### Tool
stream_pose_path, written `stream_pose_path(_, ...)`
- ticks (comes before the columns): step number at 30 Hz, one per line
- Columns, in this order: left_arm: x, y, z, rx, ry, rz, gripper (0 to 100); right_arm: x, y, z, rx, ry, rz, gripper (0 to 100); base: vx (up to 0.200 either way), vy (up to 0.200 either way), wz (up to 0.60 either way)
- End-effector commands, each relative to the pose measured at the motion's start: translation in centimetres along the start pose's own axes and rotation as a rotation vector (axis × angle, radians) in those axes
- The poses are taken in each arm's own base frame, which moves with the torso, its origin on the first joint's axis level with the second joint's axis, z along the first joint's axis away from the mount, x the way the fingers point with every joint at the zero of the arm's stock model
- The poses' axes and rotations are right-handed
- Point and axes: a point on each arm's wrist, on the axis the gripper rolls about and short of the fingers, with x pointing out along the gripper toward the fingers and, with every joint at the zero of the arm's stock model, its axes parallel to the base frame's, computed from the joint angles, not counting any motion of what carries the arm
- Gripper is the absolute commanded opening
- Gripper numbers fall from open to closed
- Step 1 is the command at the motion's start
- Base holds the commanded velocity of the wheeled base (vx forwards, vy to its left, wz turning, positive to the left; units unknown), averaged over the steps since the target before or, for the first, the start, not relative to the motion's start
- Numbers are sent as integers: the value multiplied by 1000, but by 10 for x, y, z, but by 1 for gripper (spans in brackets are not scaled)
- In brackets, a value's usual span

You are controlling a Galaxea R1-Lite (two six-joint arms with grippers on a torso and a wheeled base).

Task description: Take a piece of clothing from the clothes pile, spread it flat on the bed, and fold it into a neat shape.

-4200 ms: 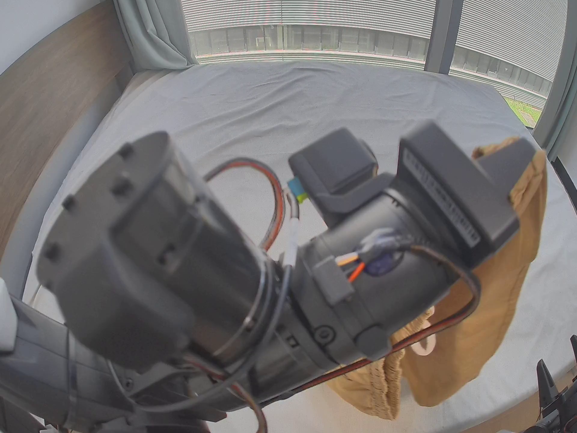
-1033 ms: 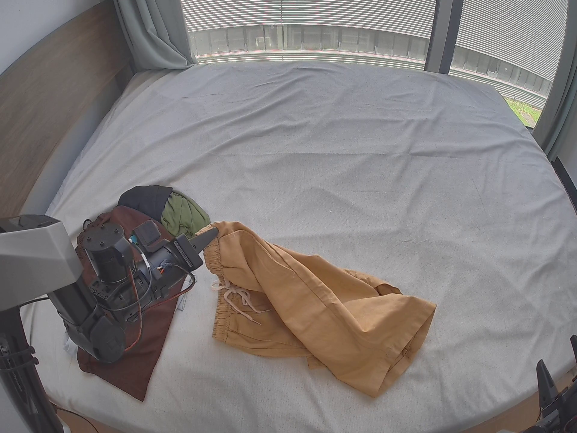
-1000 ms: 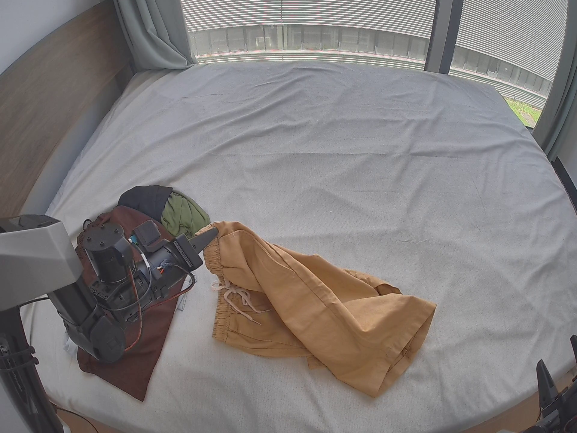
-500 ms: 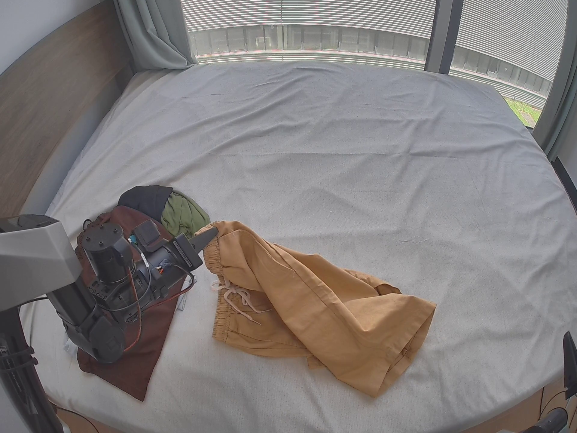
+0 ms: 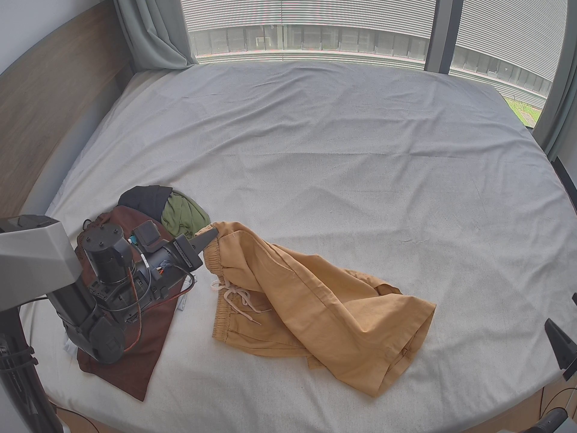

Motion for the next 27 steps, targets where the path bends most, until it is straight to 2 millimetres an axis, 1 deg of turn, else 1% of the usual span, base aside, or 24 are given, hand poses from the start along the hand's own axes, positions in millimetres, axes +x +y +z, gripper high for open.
stream_pose_path(1, 0, -1, 1, 1, -5, -5, 0, 32, -2, 10, 39, 163, 100, 100, 0, 0, 0)
stream_pose_path(5, 0, -1, 2, 3, -8, -6, 0, 52, -5, 15, 64, 233, 121, 100, 0, 0, 0)
stream_pose_path(9, 0, -2, 3, 3, -12, -9, 0, 58, -6, 19, 68, 235, 125, 100, 0, 0, 0)
stream_pose_path(10, 0, -2, 3, 3, -10, -8, 0, 65, -6, 23, 68, 231, 140, 100, 0, 0, 0)
stream_pose_path(11, -1, -2, 3, 3, -10, -8, 0, 67, -7, 25, 71, 226, 145, 100, 0, 0, 0)
stream_pose_path(15, -1, -2, 3, 3, -9, -9, 0, 73, -7, 32, 100, 215, 165, 100, 0, 0, 0)
stream_pose_path(16, 0, -2, 3, 3, -11, -10, 0, 77, -7, 34, 123, 225, 182, 100, 0, 0, 0)
stream_pose_path(19, 0, -3, 4, 4, -13, -12, 0, 89, -8, 32, 178, 275, 233, 100, 0, 0, 0)
stream_pose_path(22, 0, -2, 4, 5, -15, -11, 0, 105, -9, 29, 216, 316, 295, 100, 0, 0, 0)
stream_pose_path(23, 0, -2, 4, 4, -14, -10, 0, 107, -9, 29, 219, 319, 299, 100, 0, 0, 0)
stream_pose_path(24, -1, -2, 4, 4, -15, -9, 0, 116, -9, 27, 224, 328, 326, 100, 0, 0, 0)
stream_pose_path(27, -1, -4, 2, 3, -9, -12, 0, 129, -9, 23, 230, 333, 377, 100, 0, 0, 0)
